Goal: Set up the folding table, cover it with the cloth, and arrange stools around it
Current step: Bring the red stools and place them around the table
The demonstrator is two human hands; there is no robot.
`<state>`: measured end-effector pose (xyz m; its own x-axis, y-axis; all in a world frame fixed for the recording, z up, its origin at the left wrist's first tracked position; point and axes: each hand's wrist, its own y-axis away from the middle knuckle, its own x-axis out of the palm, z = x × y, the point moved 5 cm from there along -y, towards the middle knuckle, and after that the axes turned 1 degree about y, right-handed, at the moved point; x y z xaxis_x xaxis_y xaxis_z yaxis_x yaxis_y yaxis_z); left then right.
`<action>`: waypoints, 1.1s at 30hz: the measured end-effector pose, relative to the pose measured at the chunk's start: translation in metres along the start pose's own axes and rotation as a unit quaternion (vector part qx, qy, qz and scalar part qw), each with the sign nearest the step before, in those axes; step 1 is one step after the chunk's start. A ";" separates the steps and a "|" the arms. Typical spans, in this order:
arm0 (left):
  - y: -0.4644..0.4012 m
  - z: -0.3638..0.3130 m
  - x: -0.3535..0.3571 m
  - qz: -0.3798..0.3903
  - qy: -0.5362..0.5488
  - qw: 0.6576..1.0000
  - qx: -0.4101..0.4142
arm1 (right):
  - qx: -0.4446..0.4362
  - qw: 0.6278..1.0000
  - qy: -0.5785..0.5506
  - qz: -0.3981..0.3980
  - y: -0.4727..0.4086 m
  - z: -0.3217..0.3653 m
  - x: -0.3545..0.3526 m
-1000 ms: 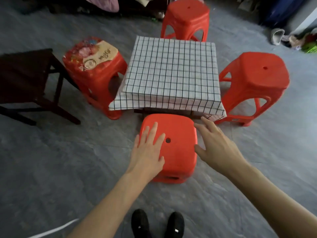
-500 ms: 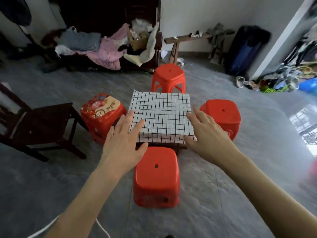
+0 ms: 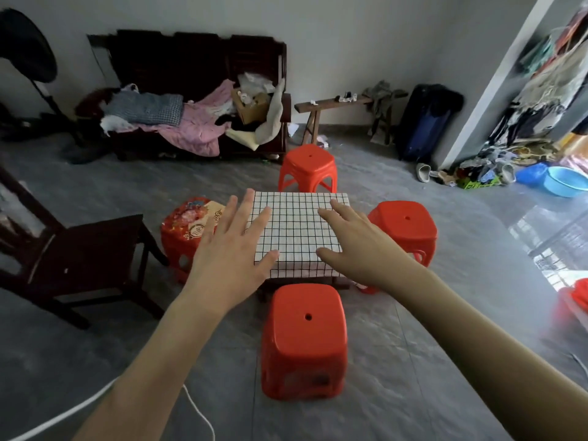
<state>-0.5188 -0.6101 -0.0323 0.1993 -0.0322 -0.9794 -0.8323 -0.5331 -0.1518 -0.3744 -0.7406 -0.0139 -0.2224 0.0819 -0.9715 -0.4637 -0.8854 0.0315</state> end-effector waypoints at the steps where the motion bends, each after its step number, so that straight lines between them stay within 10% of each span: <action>1: 0.009 0.016 -0.005 0.001 0.000 1.000 -0.001 | -0.002 1.000 -0.001 0.003 -0.002 0.021 0.004; 14: 0.111 0.207 -0.024 0.062 -0.040 0.997 -0.024 | -0.021 0.999 0.008 0.026 -0.031 0.218 0.070; 33: 0.022 0.405 -0.009 0.117 -0.047 0.990 -0.058 | -0.016 0.998 -0.015 0.054 -0.229 0.304 0.113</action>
<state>-0.7490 -0.2790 -0.0808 -0.0451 -0.0910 -0.9948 -0.7841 -0.6139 0.0917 -0.5538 -0.3900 -0.0596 -0.2961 -0.0017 -0.9552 -0.4074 -0.9042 0.1280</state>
